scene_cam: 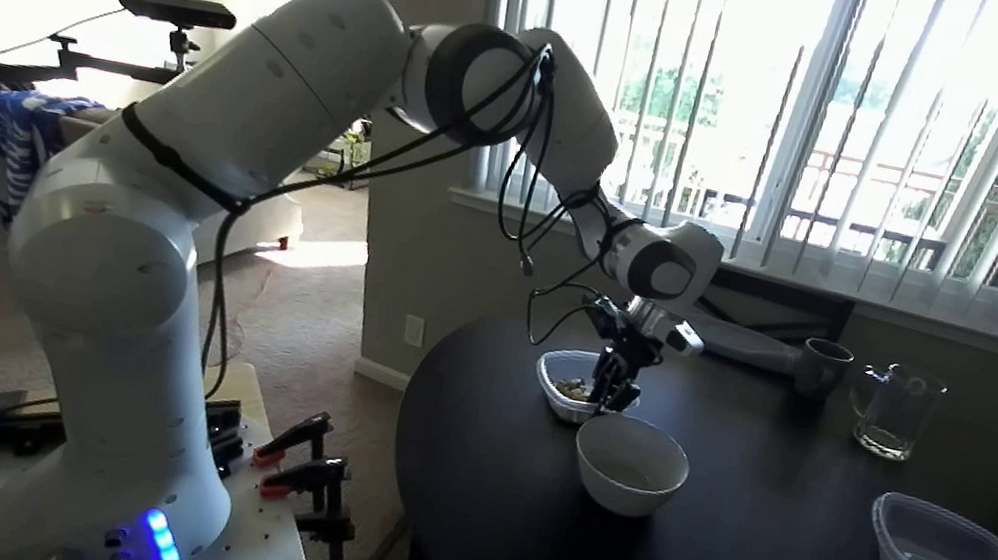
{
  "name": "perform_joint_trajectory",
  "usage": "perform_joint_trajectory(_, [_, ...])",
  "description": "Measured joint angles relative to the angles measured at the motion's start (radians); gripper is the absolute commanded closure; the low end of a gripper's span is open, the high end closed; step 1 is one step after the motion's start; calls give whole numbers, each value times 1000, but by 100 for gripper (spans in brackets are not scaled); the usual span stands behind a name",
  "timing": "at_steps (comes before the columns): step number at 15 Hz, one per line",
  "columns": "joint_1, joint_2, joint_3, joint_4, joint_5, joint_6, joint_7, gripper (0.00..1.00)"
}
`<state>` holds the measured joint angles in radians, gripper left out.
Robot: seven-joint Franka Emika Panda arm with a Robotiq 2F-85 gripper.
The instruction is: Pour the objects from the left bowl into the right bowl
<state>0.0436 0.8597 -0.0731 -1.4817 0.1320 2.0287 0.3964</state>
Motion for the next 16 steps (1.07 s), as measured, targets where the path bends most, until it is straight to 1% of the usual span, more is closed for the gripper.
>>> perform_joint_trajectory(2, [2,0,0,0,0,0,0,98])
perform_joint_trajectory(4, [4,0,0,0,0,0,0,99])
perform_joint_trajectory(5, [4,0,1,1,0,0,0,96])
perform_joint_trajectory(7, [4,-3,1,5,0,0,0,100])
perform_joint_trajectory(9, [4,-8,1,11,1,0,0,99])
perform_joint_trajectory(16, [3,-46,3,0,4,1,0,99])
